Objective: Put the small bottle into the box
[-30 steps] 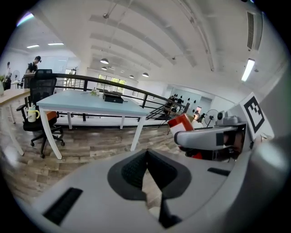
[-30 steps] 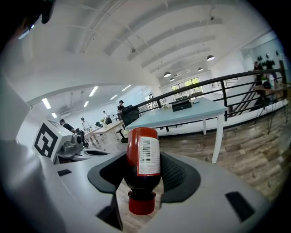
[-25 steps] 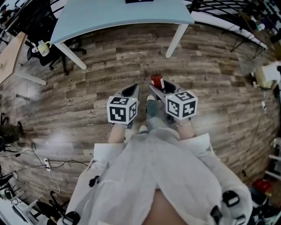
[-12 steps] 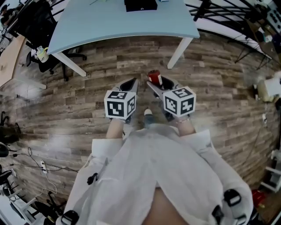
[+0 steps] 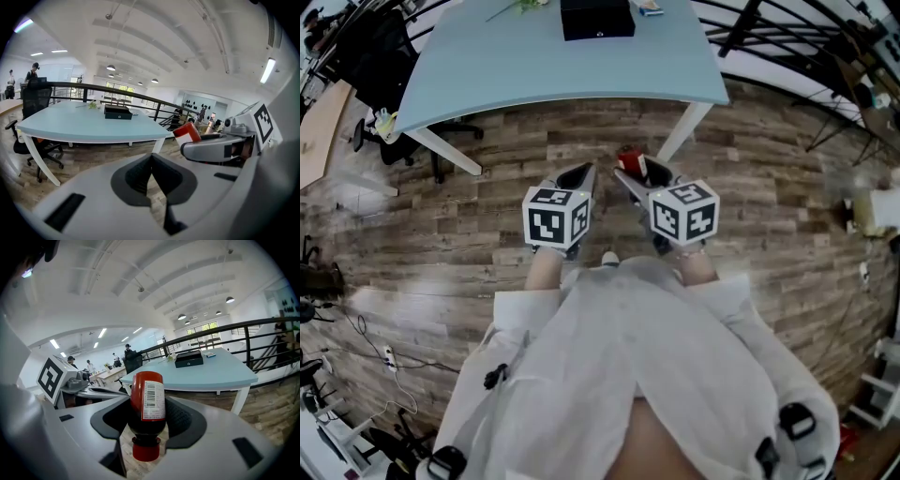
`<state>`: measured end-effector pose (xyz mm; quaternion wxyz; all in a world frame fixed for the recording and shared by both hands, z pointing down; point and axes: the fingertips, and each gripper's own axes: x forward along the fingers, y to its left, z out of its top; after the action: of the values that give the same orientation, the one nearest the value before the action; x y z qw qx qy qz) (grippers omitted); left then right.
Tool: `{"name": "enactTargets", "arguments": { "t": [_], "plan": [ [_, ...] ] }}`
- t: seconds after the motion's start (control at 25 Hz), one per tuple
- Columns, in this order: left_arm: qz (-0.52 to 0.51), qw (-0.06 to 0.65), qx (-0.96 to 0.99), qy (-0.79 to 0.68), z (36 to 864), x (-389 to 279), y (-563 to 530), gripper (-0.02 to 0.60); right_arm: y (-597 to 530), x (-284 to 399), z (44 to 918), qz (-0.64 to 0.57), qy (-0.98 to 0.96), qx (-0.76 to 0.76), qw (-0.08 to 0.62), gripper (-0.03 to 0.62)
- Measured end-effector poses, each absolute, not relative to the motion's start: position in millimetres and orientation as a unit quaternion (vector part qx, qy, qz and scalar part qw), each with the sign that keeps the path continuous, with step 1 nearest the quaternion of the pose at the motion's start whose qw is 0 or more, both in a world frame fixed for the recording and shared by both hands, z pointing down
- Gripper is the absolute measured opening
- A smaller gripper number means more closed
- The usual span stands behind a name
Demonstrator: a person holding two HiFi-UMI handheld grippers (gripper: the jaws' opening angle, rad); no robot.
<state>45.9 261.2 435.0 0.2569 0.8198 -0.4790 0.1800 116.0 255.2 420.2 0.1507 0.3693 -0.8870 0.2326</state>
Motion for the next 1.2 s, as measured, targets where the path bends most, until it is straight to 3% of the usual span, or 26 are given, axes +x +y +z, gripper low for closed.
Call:
{"name": "enactTargets", "arguments": {
  "t": [0.6, 1.2],
  "plan": [
    [0.180, 0.285, 0.809, -0.482, 453.8, 38.1, 233.5, 0.003, 212.2, 108.0, 433.9, 0.257, -0.884, 0.364, 0.139, 0.209],
    [0.187, 0.289, 0.819, -0.459, 463.2, 24.5, 103.8, 0.003, 97.2, 92.7, 443.1, 0.264, -0.873, 0.386, 0.142, 0.209]
  ]
}}
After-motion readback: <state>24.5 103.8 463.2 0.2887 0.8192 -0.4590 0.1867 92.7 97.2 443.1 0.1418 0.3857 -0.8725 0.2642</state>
